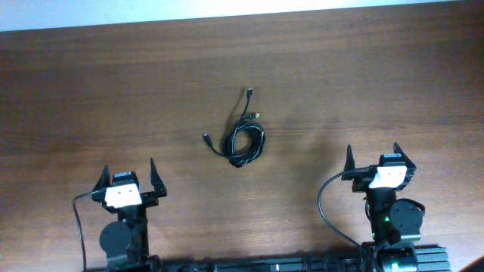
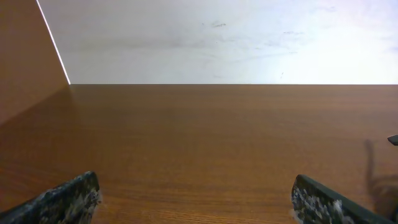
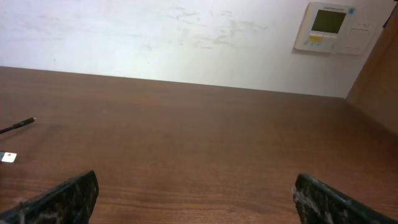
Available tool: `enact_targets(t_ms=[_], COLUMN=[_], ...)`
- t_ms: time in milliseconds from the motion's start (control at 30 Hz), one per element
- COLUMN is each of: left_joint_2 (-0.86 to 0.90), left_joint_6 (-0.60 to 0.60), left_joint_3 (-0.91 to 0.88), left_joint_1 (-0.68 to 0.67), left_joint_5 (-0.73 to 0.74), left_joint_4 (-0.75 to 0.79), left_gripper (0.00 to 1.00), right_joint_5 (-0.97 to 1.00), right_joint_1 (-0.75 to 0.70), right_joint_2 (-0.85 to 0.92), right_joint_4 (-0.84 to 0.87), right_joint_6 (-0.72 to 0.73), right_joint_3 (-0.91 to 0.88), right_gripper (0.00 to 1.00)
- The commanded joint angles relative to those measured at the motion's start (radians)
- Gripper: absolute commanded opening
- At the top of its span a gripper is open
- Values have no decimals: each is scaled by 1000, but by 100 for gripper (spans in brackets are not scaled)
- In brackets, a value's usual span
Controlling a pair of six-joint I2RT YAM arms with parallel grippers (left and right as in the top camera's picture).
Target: Untangle cables
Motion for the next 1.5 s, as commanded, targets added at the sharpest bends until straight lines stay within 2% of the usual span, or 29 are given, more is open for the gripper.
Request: enact_targets(t_ms=[0, 467, 567, 600, 700, 867, 900, 1033, 1100, 1167, 1300, 1467], left_joint_2=[-9, -9, -8, -2, 72, 415, 557, 908, 1101, 1238, 1466, 1667], left_joint_6=[19, 19, -13, -53, -57, -56, -45, -34, 27, 90, 113, 109], left_joint_3=[-10, -10, 1, 13, 94, 381, 513, 894, 1096, 1223, 1310, 1309], left_joint_1=[5, 6, 5, 5, 5, 5, 5, -25, -101, -184, -335, -417], left_joint_5=[14, -17, 159, 160, 160, 200, 245, 349, 355, 355, 354, 358], left_joint_4=[3, 11, 32, 26, 25, -14, -84, -409, -591, -691, -682, -637], left_gripper=[99, 99, 99, 99, 99, 99, 99, 99, 99, 99, 99, 100], right_joint_5=[13, 13, 13, 13, 13, 13, 13, 13, 13, 13, 13, 13], right_joint_1=[6, 5, 5, 5, 5, 5, 5, 5, 5, 5, 5, 5], right_joint_2=[-13, -12, -12, -12, -12, -12, -12, -12, -12, -12, -12, -12], right_joint_4=[-1, -2, -2, -2, -2, -2, -2, -2, -2, -2, -2, -2], right_joint_6=[1, 1, 1, 1, 2, 1, 1, 2, 1, 1, 1, 1], right_joint_3=[-7, -7, -7, -7, -7, -7, -7, -7, -7, -7, -7, -7], right_gripper=[99, 98, 99, 98, 98, 99, 99, 99, 99, 99, 99, 99])
